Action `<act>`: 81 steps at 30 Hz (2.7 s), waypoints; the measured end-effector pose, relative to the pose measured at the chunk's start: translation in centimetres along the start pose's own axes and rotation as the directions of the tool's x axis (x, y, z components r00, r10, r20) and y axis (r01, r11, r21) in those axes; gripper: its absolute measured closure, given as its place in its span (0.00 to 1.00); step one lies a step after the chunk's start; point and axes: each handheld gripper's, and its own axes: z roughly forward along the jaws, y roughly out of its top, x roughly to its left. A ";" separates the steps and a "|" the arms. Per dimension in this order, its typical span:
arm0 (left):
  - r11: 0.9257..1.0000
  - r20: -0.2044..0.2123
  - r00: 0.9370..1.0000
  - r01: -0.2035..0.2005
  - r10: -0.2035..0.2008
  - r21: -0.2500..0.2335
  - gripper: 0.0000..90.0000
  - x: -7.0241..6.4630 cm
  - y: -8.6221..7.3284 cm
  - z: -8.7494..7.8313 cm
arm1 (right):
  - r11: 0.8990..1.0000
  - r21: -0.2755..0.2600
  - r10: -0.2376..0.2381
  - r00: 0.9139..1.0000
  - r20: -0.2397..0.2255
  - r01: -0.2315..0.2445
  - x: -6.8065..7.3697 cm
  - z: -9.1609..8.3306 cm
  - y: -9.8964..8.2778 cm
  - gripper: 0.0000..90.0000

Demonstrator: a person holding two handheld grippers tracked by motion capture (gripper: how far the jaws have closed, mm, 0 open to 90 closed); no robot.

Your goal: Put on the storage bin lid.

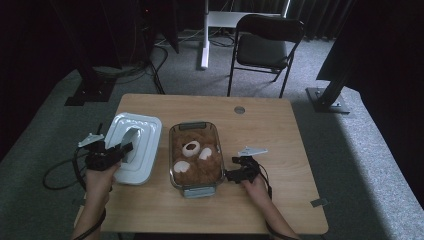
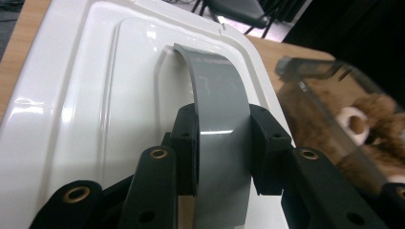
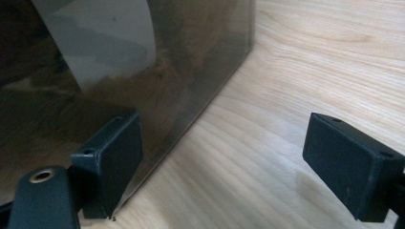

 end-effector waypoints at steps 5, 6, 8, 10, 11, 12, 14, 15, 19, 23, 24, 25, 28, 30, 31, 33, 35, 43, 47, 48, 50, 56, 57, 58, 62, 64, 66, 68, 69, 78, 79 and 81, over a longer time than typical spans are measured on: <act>0.999 0.035 0.998 -0.042 0.042 -0.015 0.76 -1.6 0.8 -0.6 | 1.000 -0.012 -0.023 1.000 -0.019 0.023 1.2 0.4 0.0 0.14; 0.999 0.043 0.998 -0.045 0.046 -0.018 0.76 -2.0 1.0 -0.6 | 0.999 -0.012 -0.033 0.999 -0.019 0.033 1.5 0.4 0.1 0.14; 0.998 0.060 0.996 -0.061 0.062 -0.023 0.76 -2.7 1.4 -0.7 | 0.999 -0.025 -0.043 0.999 -0.021 0.043 2.2 0.7 0.1 0.14; 0.997 0.076 0.994 -0.075 0.077 -0.026 0.76 -3.3 1.8 -0.7 | 0.998 -0.025 -0.050 0.998 -0.036 0.049 2.7 1.0 0.2 0.14; 0.996 0.084 0.993 -0.082 0.084 -0.026 0.76 -3.7 1.9 -0.7 | 0.998 -0.027 -0.053 0.998 -0.045 0.052 3.0 1.1 0.3 0.14; 0.996 0.087 0.992 -0.088 0.090 -0.027 0.76 -4.0 2.1 -0.7 | 0.998 -0.025 -0.056 0.997 -0.051 0.055 3.3 1.3 0.3 0.14; 0.994 0.092 0.990 -0.101 0.104 -0.030 0.76 -4.4 2.4 -0.7 | 0.998 -0.027 -0.062 0.996 -0.066 0.061 3.8 1.7 0.5 0.14; 0.994 0.098 0.990 -0.101 0.104 -0.031 0.76 -4.5 2.5 -0.7 | 0.998 -0.024 -0.065 0.995 -0.070 0.063 4.1 1.9 0.6 0.14; 0.994 0.133 0.985 -0.105 0.108 -0.031 0.76 -5.1 2.8 -0.7 | 0.998 -0.025 -0.067 0.994 -0.087 0.065 5.0 2.7 0.8 0.14; 0.991 0.171 0.977 -0.131 0.130 -0.007 0.76 -6.0 2.7 -0.4 | 0.999 -0.016 -0.051 0.991 -0.123 0.049 5.9 4.0 1.1 0.14; 0.991 0.174 0.976 -0.135 0.133 -0.003 0.76 -6.2 2.7 -0.3 | 0.999 -0.008 -0.050 0.991 -0.123 0.050 6.1 4.3 1.2 0.14; 0.990 0.178 0.974 -0.143 0.140 0.001 0.76 -6.3 2.7 -0.2 | 0.998 -0.004 -0.056 0.991 -0.124 0.056 6.4 4.6 1.3 0.14; 0.989 0.195 0.970 -0.151 0.146 0.006 0.76 -6.6 2.6 0.0 | 0.996 0.003 -0.092 0.987 -0.130 0.093 7.4 5.3 1.8 0.14; 0.985 0.220 0.962 -0.171 0.162 0.023 0.76 -7.1 2.6 0.3 | 0.994 0.004 -0.110 0.984 -0.140 0.112 8.0 5.7 2.1 0.14; 0.984 0.231 0.958 -0.178 0.167 0.030 0.76 -7.3 2.6 0.4 | 0.993 0.003 -0.117 0.982 -0.145 0.118 8.2 5.8 2.3 0.14; 0.979 0.270 0.946 -0.197 0.179 0.043 0.76 -7.6 2.6 0.7 | 0.992 -0.007 -0.124 0.981 -0.149 0.125 8.5 5.7 2.5 0.14; 0.977 0.313 0.933 -0.207 0.178 0.060 0.76 -7.8 2.7 1.0 | 0.992 -0.017 -0.123 0.981 -0.148 0.122 8.5 5.5 2.5 0.14; 0.973 0.316 0.933 -0.213 0.174 0.093 0.76 -8.4 2.4 2.4 | 0.994 -0.034 -0.103 0.987 -0.123 0.099 7.4 4.3 2.3 0.14; 0.969 0.300 0.936 -0.223 0.183 0.103 0.76 -8.6 2.5 3.0 | 0.995 -0.039 -0.094 0.989 -0.114 0.090 6.9 3.8 2.2 0.14; 0.969 0.305 0.935 -0.221 0.179 0.108 0.76 -8.6 2.5 3.2 | 0.996 -0.041 -0.087 0.989 -0.116 0.082 6.8 3.7 2.1 0.14; 0.968 0.314 0.933 -0.221 0.173 0.123 0.76 -8.5 2.5 3.6 | 0.996 -0.045 -0.083 0.991 -0.109 0.078 6.6 3.5 2.1 0.14; 0.967 0.335 0.931 -0.205 0.145 0.150 0.76 -7.9 2.6 4.6 | 0.997 -0.044 -0.065 0.992 -0.105 0.061 6.2 3.1 1.8 0.14; 0.967 0.343 0.929 -0.200 0.138 0.155 0.76 -7.8 2.5 4.7 | 0.997 -0.042 -0.064 0.993 -0.099 0.060 6.0 3.0 1.6 0.14; 0.968 0.343 0.930 -0.196 0.132 0.159 0.76 -7.7 2.5 4.8 | 0.997 -0.042 -0.061 0.993 -0.101 0.057 6.0 3.0 1.5 0.14; 0.966 0.339 0.933 -0.189 0.121 0.176 0.76 -7.6 2.2 5.1 | 0.998 -0.040 -0.052 0.994 -0.097 0.049 5.7 3.0 1.3 0.14; 0.965 0.343 0.932 -0.191 0.121 0.177 0.76 -7.6 2.2 5.2 | 0.998 -0.037 -0.053 0.995 -0.089 0.050 5.6 2.9 1.2 0.14; 0.964 0.340 0.932 -0.195 0.124 0.182 0.75 -7.6 2.2 5.3 | 0.998 -0.037 -0.048 0.995 -0.090 0.044 5.5 2.8 1.2 0.14; 0.962 0.342 0.931 -0.200 0.127 0.187 0.75 -7.6 2.2 5.5 | 0.998 -0.039 -0.047 0.995 -0.084 0.044 5.4 2.7 1.1 0.14; 0.962 0.339 0.933 -0.197 0.124 0.191 0.75 -7.6 2.1 5.6 | 0.998 -0.039 -0.046 0.995 -0.084 0.043 5.3 2.6 1.1 0.14; 0.953 0.310 0.937 -0.229 0.161 0.196 0.73 -7.7 2.3 5.7 | 0.999 -0.033 -0.036 0.996 -0.076 0.034 5.0 2.4 1.0 0.14; 0.954 0.304 0.937 -0.234 0.170 0.188 0.70 -7.8 2.3 5.5 | 0.999 -0.036 -0.037 0.996 -0.078 0.034 5.0 2.4 1.0 0.14; 0.952 0.306 0.935 -0.245 0.180 0.186 0.66 -7.8 2.4 5.3 | 0.999 -0.036 -0.037 0.996 -0.078 0.034 5.0 2.4 1.0 0.14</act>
